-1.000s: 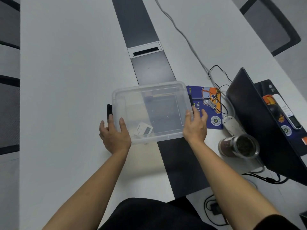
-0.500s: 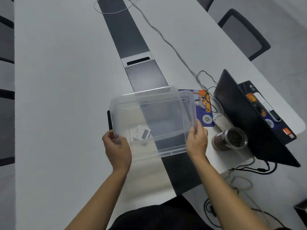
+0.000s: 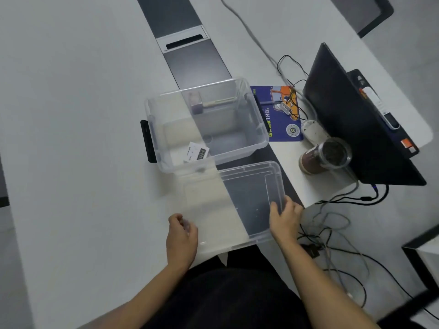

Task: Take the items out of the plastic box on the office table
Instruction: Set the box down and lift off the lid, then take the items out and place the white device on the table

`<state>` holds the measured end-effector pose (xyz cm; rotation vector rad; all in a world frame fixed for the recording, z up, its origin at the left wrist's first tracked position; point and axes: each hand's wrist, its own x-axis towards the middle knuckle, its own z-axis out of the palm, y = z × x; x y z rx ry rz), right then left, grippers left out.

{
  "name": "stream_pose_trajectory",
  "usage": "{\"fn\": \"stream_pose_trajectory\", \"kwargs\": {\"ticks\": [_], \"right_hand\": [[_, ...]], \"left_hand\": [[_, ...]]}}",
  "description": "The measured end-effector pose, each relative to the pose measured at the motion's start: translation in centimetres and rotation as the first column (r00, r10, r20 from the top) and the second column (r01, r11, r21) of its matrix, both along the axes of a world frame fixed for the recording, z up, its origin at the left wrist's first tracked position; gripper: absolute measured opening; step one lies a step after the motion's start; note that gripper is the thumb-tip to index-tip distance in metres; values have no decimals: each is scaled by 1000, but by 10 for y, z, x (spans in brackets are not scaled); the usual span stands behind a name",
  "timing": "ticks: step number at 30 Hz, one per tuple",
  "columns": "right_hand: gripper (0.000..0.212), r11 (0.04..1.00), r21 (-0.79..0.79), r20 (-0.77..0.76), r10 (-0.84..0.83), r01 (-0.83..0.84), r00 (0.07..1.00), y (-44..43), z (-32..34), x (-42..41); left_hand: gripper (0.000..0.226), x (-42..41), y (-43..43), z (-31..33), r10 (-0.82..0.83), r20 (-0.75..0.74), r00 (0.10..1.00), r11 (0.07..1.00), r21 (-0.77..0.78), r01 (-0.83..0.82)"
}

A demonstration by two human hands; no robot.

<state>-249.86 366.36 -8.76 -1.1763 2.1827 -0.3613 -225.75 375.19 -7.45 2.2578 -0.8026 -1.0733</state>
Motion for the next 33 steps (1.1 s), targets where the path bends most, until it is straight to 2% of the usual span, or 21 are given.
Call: {"fn": "stream_pose_trajectory", "kwargs": {"ticks": [4, 7, 10, 13, 16, 19, 21, 22, 25, 29, 31, 33], "right_hand": [[65, 976, 144, -123, 184, -166, 975, 0, -9, 0], [68, 949, 198, -197, 284, -245, 938, 0, -10, 0], [71, 941, 222, -180, 297, -256, 938, -3, -5, 2], [72, 954, 95, -144, 297, -286, 944, -19, 10, 15], [69, 936, -151, -120, 302, -318, 946, -51, 32, 36], [61, 855, -352, -111, 366, -381, 924, -86, 53, 63], [55, 847, -395, -71, 357, -355, 931, -108, 62, 76], [51, 837, -403, -110, 358, -370, 927, -120, 64, 81], [42, 766, -381, -311, 421, -518, 852, -148, 64, 93], [39, 668, -307, -342, 587, -678, 734, -181, 67, 129], [41, 586, -163, -232, 759, -794, 608, -199, 67, 150], [45, 474, 16, -7, 880, -880, 474, -213, 66, 171]], "left_hand": [[50, 8, 2, -14, -161, 110, 981, 978, 153, 144], [52, 14, -1, -15, -263, 143, 954, 942, 253, 221], [54, 19, -4, -13, -274, 125, 954, 938, 254, 236], [58, 27, -14, -3, -147, 134, 980, 983, 132, 129], [54, 40, -37, 14, -49, 231, 972, 996, -63, 65], [56, 57, -66, 34, -21, 295, 955, 965, -243, 96], [61, 68, -86, 44, -57, 324, 944, 937, -309, 162], [64, 71, -95, 47, -103, 363, 926, 930, -294, 219], [59, 75, -109, 47, -260, 452, 853, 915, -166, 367], [33, 77, -107, 37, -261, 462, 847, 896, -211, 391], [23, 82, -107, 36, -259, 465, 847, 878, -252, 407], [17, 88, -107, 37, -269, 464, 844, 863, -274, 425]]}}
